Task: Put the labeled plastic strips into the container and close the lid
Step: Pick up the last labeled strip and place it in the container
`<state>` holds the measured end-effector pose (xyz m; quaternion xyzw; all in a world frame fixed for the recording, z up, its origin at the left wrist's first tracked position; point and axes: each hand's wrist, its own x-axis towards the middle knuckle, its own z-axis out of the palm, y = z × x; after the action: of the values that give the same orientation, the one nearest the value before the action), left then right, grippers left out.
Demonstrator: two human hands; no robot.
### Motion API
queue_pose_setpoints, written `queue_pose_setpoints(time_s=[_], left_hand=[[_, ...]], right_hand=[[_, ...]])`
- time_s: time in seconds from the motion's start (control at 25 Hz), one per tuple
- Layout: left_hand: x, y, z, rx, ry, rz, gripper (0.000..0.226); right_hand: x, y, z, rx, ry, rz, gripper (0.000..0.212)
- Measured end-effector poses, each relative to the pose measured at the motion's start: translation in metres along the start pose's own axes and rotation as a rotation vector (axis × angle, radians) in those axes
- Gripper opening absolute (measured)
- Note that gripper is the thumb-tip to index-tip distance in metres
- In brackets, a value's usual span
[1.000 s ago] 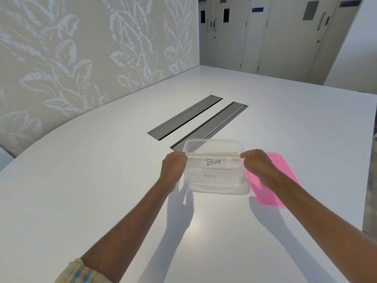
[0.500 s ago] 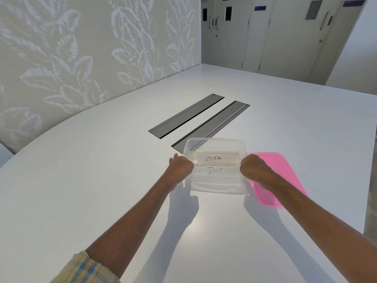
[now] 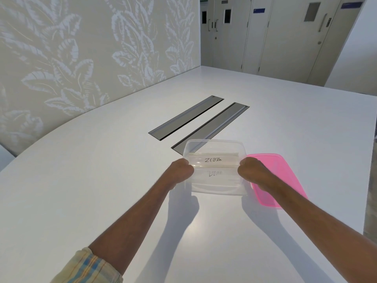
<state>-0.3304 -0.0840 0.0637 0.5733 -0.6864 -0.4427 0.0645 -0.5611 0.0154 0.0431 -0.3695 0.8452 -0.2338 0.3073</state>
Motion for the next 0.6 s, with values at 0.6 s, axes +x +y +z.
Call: queue_pose_setpoints(time_s=[0.6], left_hand=[[-0.046, 0.034, 0.081, -0.279, 0.52, 0.646, 0.033]], right_hand=[[-0.024, 0.044, -0.035, 0.336, 0.269, -0.197, 0.047]])
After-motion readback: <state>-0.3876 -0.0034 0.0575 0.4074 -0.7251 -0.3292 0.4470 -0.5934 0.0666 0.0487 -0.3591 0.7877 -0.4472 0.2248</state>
